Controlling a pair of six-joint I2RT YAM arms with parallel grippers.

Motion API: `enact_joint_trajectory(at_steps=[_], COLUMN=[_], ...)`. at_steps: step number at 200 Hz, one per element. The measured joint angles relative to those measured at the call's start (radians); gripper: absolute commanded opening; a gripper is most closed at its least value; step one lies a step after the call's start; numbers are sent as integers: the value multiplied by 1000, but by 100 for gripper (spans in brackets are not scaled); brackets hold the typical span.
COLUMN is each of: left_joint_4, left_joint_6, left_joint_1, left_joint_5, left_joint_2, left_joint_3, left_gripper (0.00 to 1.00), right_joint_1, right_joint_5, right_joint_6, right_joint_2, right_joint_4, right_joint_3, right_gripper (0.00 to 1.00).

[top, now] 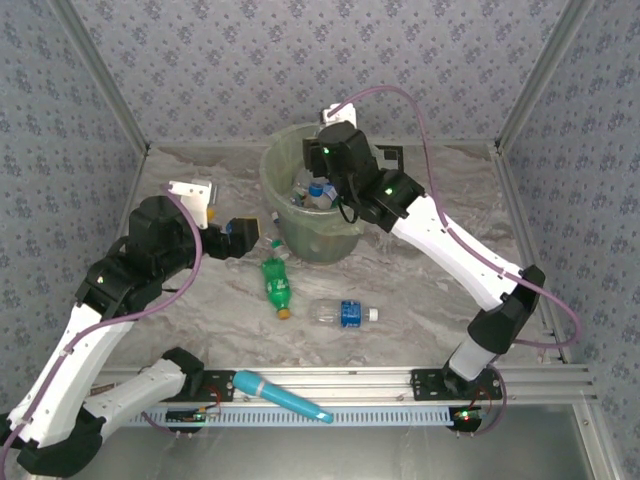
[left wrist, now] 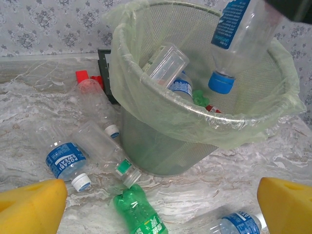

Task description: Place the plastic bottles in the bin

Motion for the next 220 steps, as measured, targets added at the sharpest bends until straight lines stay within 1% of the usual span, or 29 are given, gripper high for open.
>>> enact_joint_trajectory(at_steps=[56, 66, 76, 84, 87, 89, 220], left_joint_4=[-2, -2, -2, -2, -2, -2, -2], left_joint_6=[0, 0, 0, 0, 0, 0, 0], left_joint_1=[0, 0, 0, 0, 0, 0, 0], left_joint_5=[-8, -9, -11, -11, -12, -12, -14], left_joint_2=[-6, -7, -7, -7, -7, -7, -5], left_joint_3=[0, 0, 0, 0, 0, 0, 0], left_gripper=[100, 100, 100, 100, 100, 100, 100], right_joint_1=[17, 17, 18, 20, 21, 21, 33], right_joint_5=[19, 22, 26, 31, 33, 35, 75], right_joint_6=[-37, -41, -40, -47, -51, -44, -51], right_joint_2=[19, 19, 19, 19, 19, 19, 12], right_joint_4=[9, 12, 17, 19, 20, 21, 7], right_joint_3=[0, 0, 0, 0, 0, 0, 0], right_gripper=[57, 67, 83, 93, 99, 100, 100])
